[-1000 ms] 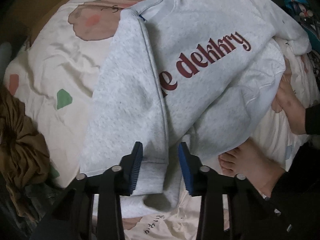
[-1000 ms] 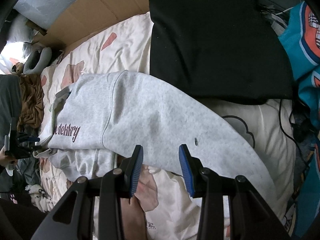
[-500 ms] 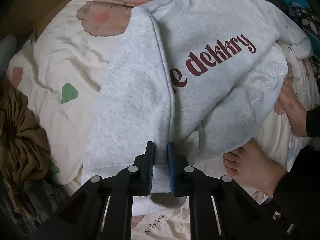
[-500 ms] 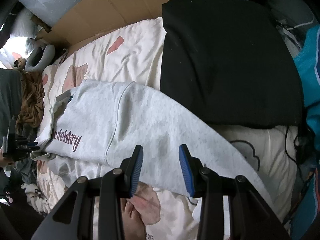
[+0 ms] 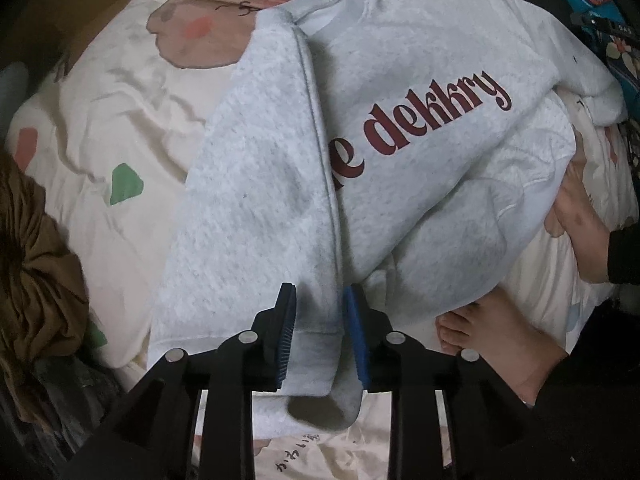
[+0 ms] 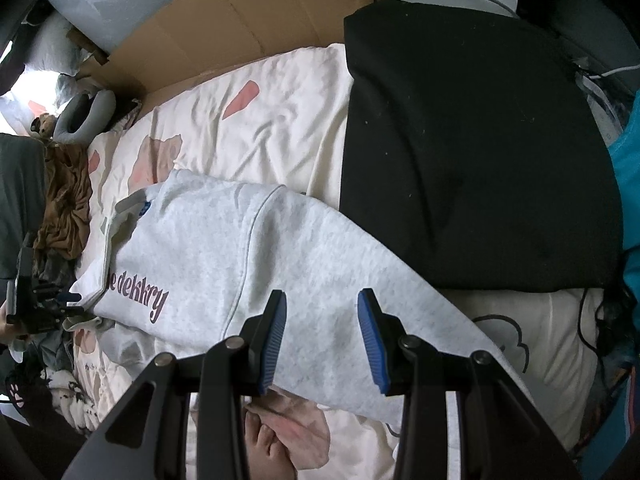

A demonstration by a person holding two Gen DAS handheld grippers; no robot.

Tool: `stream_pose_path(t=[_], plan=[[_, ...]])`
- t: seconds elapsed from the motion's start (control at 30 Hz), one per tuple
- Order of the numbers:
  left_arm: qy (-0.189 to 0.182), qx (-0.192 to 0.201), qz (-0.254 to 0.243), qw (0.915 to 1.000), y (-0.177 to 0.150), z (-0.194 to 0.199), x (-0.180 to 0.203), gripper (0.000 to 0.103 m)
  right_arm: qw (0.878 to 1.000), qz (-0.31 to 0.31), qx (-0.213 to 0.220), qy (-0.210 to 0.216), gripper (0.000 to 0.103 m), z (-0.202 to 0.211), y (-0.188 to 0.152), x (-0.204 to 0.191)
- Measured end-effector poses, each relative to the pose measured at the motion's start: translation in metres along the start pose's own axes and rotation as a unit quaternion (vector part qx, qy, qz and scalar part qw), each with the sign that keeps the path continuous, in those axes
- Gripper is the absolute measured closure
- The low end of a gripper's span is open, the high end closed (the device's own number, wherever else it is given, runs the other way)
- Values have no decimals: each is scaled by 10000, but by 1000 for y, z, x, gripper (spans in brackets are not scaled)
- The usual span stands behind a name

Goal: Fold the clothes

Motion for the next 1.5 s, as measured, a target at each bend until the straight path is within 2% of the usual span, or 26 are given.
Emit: stream_pose_path(t=[0.17, 0.33, 0.37, 0.67, 0.77, 0.9, 1.03, 1.17, 1.5], plan=[[245, -89, -159, 9995, 2, -9, 5, 77, 10000, -33, 4, 30, 68, -4, -3, -1], [482, 88, -391, 9980, 1, -10, 9, 80, 10000, -34, 47, 49, 68, -11, 3, -5], [518, 122, -398, 9978, 1, -9, 8, 87, 10000, -25, 67, 68, 68, -12, 5, -6], [572, 514, -177, 9969, 1, 21, -2, 89, 9991, 111, 351, 229, 68, -26, 36, -15], [537, 634, -50, 9965, -25, 25, -15, 89, 9988, 186, 363, 266, 68, -32, 42, -16], [482, 800, 87, 9956, -27, 38, -26, 90, 9984, 331, 381, 262, 68, -37, 51, -14], [403, 922, 435, 9940, -31, 45, -51, 91, 9973, 530, 458, 230, 68, -42, 59, -12], [388, 1072, 654, 9913, -31, 56, -60, 91, 9977, 550, 345, 206, 68, -51, 60, -5], [156, 1394, 1429, 9797, -21, 68, -100, 91, 9960, 829, 252, 215, 68, -62, 71, 1]])
Point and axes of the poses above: each gripper's, at about its wrist camera, not at the fingertips, and z roughly against the way its jaws point, x to its right, y to its top, the point moved 4 cm from there along -z, roughly the way its jaws point, and after that the axes turned 13 degrees about z, right-handed, at the moved point
